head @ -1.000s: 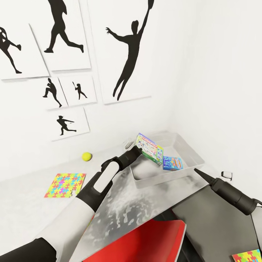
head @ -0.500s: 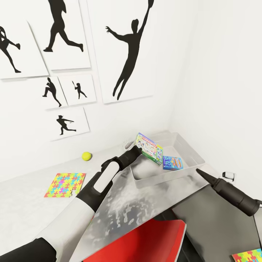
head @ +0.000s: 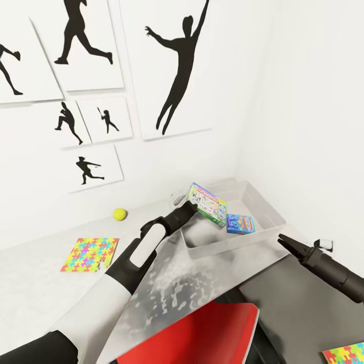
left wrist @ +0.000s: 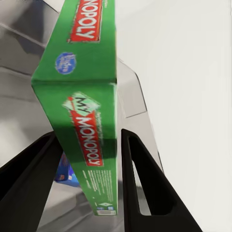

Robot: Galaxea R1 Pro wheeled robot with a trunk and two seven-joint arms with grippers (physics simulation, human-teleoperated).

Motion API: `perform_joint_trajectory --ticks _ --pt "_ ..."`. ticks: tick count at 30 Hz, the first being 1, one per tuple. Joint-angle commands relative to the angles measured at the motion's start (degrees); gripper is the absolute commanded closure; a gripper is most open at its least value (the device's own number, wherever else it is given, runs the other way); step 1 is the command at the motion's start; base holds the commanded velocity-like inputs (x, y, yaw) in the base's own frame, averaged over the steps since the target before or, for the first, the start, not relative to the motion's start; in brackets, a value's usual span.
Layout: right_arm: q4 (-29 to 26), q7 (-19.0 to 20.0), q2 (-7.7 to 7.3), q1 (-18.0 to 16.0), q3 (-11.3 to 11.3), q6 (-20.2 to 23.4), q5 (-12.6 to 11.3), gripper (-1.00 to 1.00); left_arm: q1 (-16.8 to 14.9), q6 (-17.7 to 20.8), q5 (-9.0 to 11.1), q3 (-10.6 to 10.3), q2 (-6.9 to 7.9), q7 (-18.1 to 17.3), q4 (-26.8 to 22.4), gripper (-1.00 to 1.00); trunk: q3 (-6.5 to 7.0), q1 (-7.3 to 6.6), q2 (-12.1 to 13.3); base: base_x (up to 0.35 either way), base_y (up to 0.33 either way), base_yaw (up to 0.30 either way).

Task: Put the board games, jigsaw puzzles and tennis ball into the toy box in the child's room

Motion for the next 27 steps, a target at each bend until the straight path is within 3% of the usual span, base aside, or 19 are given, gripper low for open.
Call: perform_joint_trajectory --ticks 1,8,27 --pt "-0.01 0.2 0.0 -0.05 -0.07 0.25 0.07 -1.0 -0.03 0.14 0.55 -0.02 0.0 0.46 -0.29 1.0 -0.16 0.01 -0.05 0.0 0.0 0.0" --pt "-0.02 0.2 0.04 -0.05 -0.13 0.23 0.13 -1.0 -0.03 0.31 0.55 -0.09 0.0 0.74 -2.68 1.0 -0.81 0.01 -0.05 0.0 0.0 0.0" --pt "0.01 0.37 0.0 -0.05 -0.25 -0.03 0.11 -1.0 -0.03 0.06 0.55 -0.09 0.0 2.13 -2.97 1.0 -2.59 0.01 -0.05 0.0 0.0 0.0"
